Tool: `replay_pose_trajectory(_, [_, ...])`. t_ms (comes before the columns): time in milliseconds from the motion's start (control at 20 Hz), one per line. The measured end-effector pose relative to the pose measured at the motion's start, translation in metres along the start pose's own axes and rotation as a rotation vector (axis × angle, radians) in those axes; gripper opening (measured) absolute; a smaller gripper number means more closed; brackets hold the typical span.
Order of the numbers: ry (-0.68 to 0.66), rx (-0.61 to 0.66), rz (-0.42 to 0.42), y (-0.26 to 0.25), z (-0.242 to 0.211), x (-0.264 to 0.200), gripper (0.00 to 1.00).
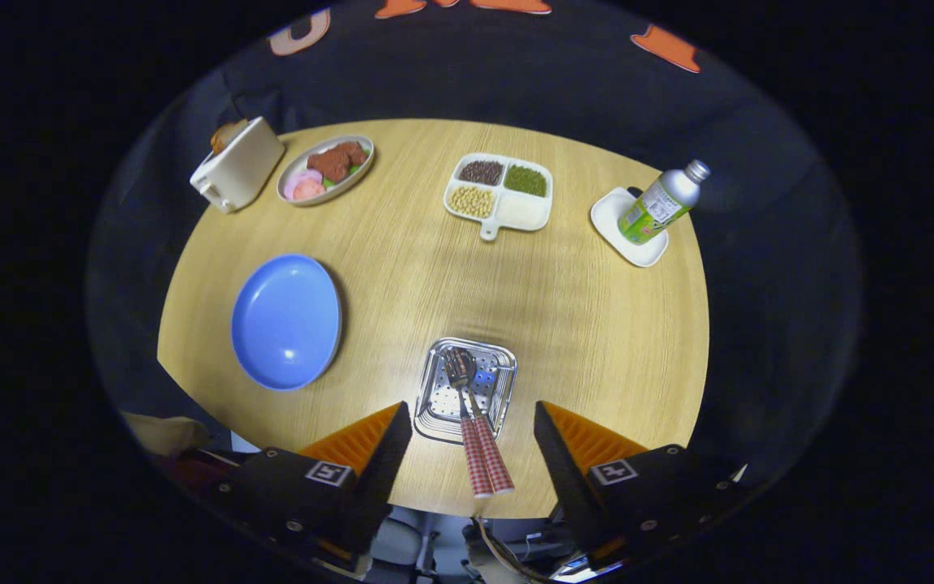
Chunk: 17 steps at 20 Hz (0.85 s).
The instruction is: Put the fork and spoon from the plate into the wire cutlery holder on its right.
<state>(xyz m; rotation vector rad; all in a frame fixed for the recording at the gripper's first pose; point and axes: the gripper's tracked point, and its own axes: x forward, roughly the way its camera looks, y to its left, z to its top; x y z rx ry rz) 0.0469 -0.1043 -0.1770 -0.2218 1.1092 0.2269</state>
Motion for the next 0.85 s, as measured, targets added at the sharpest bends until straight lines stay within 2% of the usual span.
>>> replay_pose_trajectory(50, [-0.055, 0.027, 0.011, 0.000, 0.005, -0.011, 0.98])
replay_pose_trajectory(100, [-0.112, 0.055, 0.025, -0.002, 0.010, -0.023, 1.00])
replay_pose_trajectory(250, [-0.303, 0.146, 0.039, -0.008, 0.030, -0.056, 1.00])
replay_pose_trajectory(450, [-0.603, 0.295, 0.005, -0.026, 0.061, -0.109, 1.00])
replay_pose_trajectory(600, [-0.773, 0.394, -0.011, -0.042, 0.070, -0.143, 0.99])
replay_pose_trajectory(850, [-0.922, 0.378, -0.080, -0.051, 0.057, -0.173, 0.99])
